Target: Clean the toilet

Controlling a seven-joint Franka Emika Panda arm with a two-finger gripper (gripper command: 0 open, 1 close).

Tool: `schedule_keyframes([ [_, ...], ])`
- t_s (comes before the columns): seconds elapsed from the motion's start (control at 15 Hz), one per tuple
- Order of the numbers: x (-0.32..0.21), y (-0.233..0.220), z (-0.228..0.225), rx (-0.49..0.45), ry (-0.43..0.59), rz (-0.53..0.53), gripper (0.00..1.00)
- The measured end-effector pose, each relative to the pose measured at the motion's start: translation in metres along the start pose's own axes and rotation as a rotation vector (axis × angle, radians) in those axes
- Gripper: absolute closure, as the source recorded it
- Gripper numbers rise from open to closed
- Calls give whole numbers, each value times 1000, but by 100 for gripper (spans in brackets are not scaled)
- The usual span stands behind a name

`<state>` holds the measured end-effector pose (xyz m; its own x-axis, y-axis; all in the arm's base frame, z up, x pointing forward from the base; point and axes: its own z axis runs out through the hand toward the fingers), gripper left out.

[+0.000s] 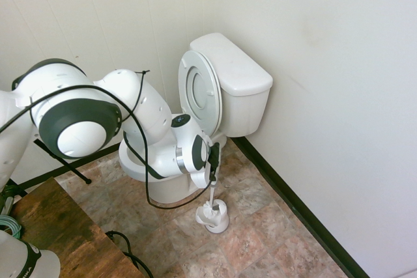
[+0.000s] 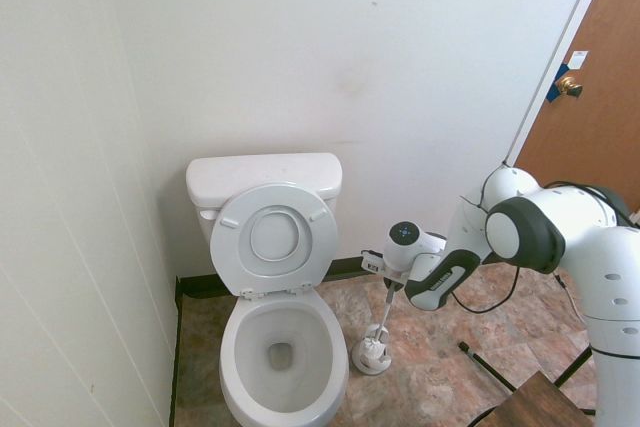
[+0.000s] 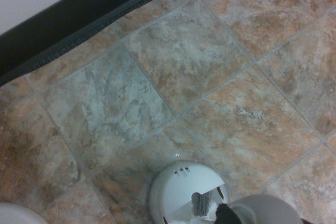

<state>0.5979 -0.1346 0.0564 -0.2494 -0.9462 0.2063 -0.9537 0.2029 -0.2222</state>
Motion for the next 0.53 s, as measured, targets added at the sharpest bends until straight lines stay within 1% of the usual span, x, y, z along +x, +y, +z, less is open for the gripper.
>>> schedule_keyframes([
  [0.27, 11, -35, 39, -64, 16, 19, 100],
  [0.53, 5, -61, 67, -92, 44, 24, 100],
])
